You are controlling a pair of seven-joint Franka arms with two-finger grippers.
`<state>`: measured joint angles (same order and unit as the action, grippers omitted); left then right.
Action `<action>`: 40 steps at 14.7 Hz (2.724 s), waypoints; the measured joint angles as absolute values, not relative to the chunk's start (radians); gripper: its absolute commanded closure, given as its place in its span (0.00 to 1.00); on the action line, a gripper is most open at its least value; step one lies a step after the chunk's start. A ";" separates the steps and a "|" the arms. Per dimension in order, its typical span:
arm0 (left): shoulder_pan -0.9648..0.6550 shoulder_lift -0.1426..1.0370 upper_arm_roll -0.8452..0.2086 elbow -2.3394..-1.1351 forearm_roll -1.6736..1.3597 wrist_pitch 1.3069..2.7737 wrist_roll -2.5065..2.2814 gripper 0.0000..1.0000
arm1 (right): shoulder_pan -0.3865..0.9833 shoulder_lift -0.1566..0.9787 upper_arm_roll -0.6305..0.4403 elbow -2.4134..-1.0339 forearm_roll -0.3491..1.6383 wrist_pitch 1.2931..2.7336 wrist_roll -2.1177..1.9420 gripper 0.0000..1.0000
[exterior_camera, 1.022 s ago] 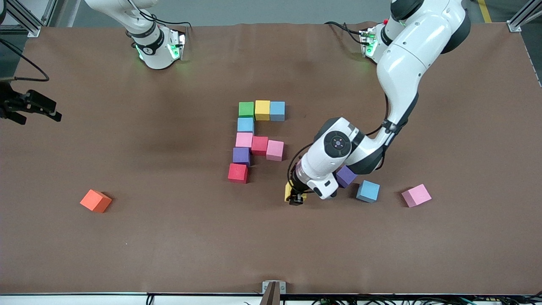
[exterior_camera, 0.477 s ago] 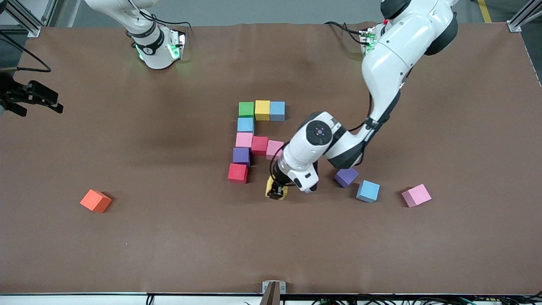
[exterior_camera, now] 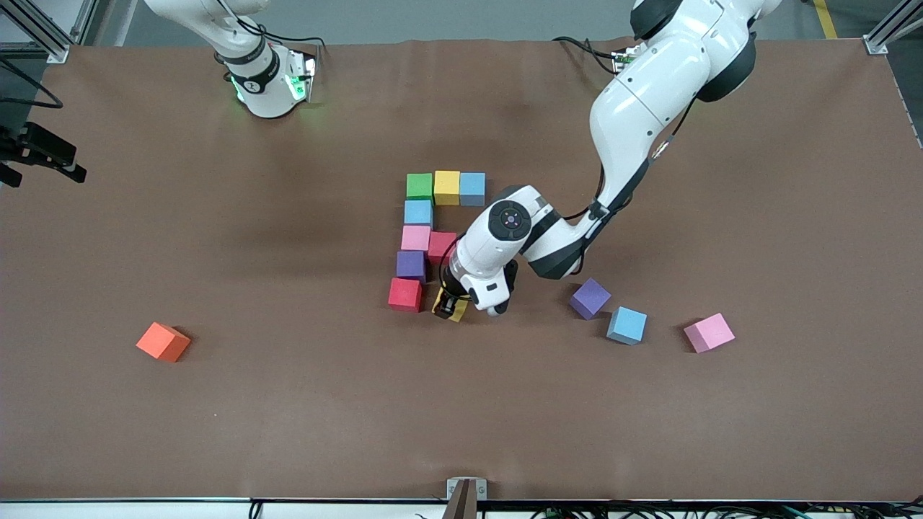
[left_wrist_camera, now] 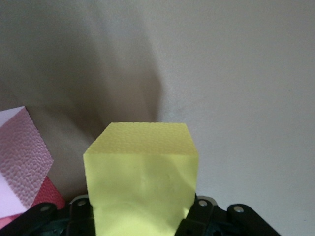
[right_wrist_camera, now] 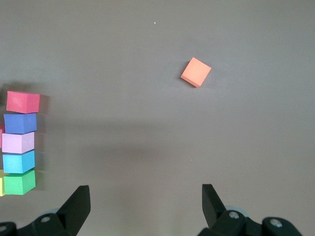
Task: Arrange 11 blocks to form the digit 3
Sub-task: 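Carry the yellow cube to the red cube at the column base, then lower the yellow cube beside the red cube with the left gripper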
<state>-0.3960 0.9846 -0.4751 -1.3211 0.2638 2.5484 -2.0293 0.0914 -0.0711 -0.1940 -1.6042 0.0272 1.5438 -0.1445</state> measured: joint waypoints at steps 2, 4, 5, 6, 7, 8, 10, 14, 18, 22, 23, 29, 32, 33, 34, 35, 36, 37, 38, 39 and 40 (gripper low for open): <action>-0.395 0.988 -0.475 -1.319 0.264 2.548 -2.001 0.99 | 0.091 -0.070 -0.193 -1.604 0.027 1.543 -0.144 0.00; -0.395 0.989 -0.474 -1.318 0.264 2.548 -1.986 0.99 | 0.091 -0.067 -0.192 -1.605 0.027 1.540 -0.145 0.00; -0.395 0.989 -0.474 -1.317 0.264 2.549 -1.983 0.98 | 0.091 -0.065 -0.192 -1.605 0.027 1.540 -0.145 0.00; -0.395 0.990 -0.474 -1.317 0.264 2.549 -1.982 0.98 | 0.091 -0.065 -0.191 -1.605 0.027 1.539 -0.145 0.00; -0.395 0.990 -0.474 -1.316 0.264 2.550 -1.982 0.99 | 0.091 -0.064 -0.191 -1.605 0.027 1.539 -0.145 0.00; -0.395 0.991 -0.474 -1.313 0.264 2.552 -1.982 0.99 | 0.091 -0.064 -0.190 -1.605 0.027 1.538 -0.145 0.00; -0.395 0.995 -0.473 -1.306 0.264 2.552 -1.982 0.98 | 0.092 -0.064 -0.188 -1.605 0.027 1.538 -0.145 0.00; -0.395 1.004 -0.473 -1.304 0.264 2.553 -1.982 0.98 | 0.092 -0.064 -0.187 -1.605 0.027 1.518 -0.145 0.00; -0.393 1.015 -0.473 -1.294 0.260 2.557 -1.982 0.99 | 0.091 -0.064 -0.191 -1.605 0.026 1.501 -0.145 0.00; -0.391 1.016 -0.468 -1.278 0.203 2.590 -2.018 0.98 | 0.091 -0.064 -0.192 -1.603 0.024 1.501 -0.145 0.00; -0.390 1.017 -0.467 -1.275 0.199 2.595 -2.047 0.98 | 0.091 -0.064 -0.193 -1.598 0.024 1.500 -0.145 0.00; -0.388 1.017 -0.447 -1.251 0.198 2.643 -2.210 0.98 | 0.075 -0.064 -0.199 -1.561 0.021 1.455 -0.145 0.00; -0.389 1.028 -0.444 -1.251 0.197 2.683 -2.219 0.98 | 0.069 -0.064 -0.199 -1.561 0.021 1.452 -0.145 0.00; -0.389 1.033 -0.443 -1.251 0.195 2.695 -2.219 0.98 | 0.069 -0.064 -0.198 -1.561 0.021 1.452 -0.145 0.00; -0.389 1.037 -0.443 -1.251 0.189 2.704 -2.219 0.98 | 0.069 -0.064 -0.198 -1.560 0.021 1.452 -0.145 0.00; -0.390 1.039 -0.443 -1.251 0.173 2.712 -2.219 0.98 | 0.069 -0.064 -0.198 -1.559 0.021 1.451 -0.145 0.00; -0.391 1.041 -0.443 -1.251 0.159 2.719 -2.219 0.98 | 0.069 -0.064 -0.198 -1.555 0.021 1.445 -0.145 0.00; -0.392 1.044 -0.443 -1.251 0.154 2.722 -2.219 0.98 | 0.069 -0.064 -0.198 -1.550 0.021 1.436 -0.145 0.00; -0.394 1.048 -0.443 -1.251 0.153 2.725 -2.219 0.98 | 0.069 -0.064 -0.198 -1.544 0.021 1.429 -0.145 0.00; -0.397 1.051 -0.443 -1.251 0.153 2.726 -2.219 0.98 | 0.069 -0.064 -0.198 -1.538 0.021 1.424 -0.145 0.00; -0.402 1.054 -0.443 -1.251 0.153 2.726 -2.219 0.98 | 0.069 -0.064 -0.198 -1.535 0.021 1.421 -0.145 0.00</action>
<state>-0.4022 1.0542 -0.4430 -1.2510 0.1527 2.7258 -2.2193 0.0690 -0.0642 -0.1980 -1.5349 0.0212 1.4209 -0.1447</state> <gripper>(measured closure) 0.410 0.000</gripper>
